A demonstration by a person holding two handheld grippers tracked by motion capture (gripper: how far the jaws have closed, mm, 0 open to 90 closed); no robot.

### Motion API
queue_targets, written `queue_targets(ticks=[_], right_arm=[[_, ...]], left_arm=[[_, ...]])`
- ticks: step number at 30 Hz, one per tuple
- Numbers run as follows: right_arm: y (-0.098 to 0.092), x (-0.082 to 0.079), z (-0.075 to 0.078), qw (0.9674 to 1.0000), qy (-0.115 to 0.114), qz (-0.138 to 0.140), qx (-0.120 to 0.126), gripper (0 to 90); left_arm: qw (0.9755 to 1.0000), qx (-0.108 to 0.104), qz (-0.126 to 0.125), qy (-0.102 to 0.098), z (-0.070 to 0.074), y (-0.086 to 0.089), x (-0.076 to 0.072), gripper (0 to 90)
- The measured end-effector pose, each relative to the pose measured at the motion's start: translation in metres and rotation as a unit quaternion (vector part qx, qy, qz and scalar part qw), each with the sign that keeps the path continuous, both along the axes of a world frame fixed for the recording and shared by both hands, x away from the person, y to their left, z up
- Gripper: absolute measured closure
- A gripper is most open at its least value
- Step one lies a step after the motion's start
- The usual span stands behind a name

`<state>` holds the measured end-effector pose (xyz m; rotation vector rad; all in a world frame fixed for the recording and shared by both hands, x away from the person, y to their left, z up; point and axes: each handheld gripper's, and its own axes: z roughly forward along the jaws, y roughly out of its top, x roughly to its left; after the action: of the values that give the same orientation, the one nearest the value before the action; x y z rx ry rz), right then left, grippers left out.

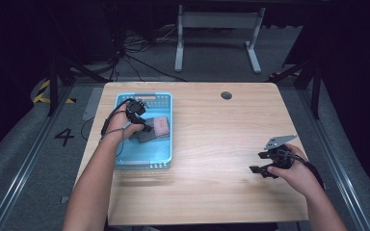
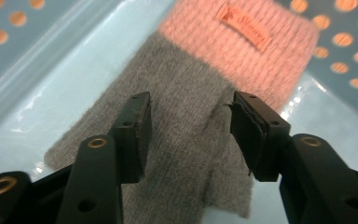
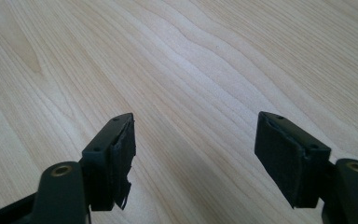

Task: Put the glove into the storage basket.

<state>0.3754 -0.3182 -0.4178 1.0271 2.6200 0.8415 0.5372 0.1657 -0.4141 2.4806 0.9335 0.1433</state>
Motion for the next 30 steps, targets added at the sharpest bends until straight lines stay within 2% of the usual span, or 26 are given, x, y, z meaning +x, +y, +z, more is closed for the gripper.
queue_targets(ticks=[5,9,13,15,19,24,30], right_arm=[[0.003,0.004,0.0,1.0,0.001,0.003,0.002,29.1],[0.006,0.008,0.0,1.0,0.0,0.01,0.002,29.0],[0.01,0.013,0.001,0.9998,0.0,0.018,0.002,29.0],[0.012,0.016,0.001,0.9998,-0.003,0.021,0.003,29.0],[0.016,0.022,0.002,0.9996,-0.002,0.026,0.004,28.9],[0.019,0.028,0.002,0.9995,-0.003,0.032,0.003,28.8],[0.02,0.031,0.001,0.9994,0.0,0.036,0.001,28.6]], left_arm=[[0.9996,-0.021,0.002,-0.017,0.012,0.001,-0.008,46.4],[0.999,-0.032,0.003,-0.032,0.024,-0.002,-0.02,45.7],[0.9975,-0.059,0.007,-0.039,0.036,-0.004,-0.035,44.0],[0.9968,-0.064,0.002,-0.048,0.044,-0.007,-0.044,43.6],[0.9961,-0.072,0.002,-0.05,0.056,-0.01,-0.061,45.8],[0.9937,-0.094,-0.007,-0.06,0.068,-0.014,-0.083,43.3],[0.9931,-0.102,-0.015,-0.055,0.075,-0.019,-0.103,44.4]])
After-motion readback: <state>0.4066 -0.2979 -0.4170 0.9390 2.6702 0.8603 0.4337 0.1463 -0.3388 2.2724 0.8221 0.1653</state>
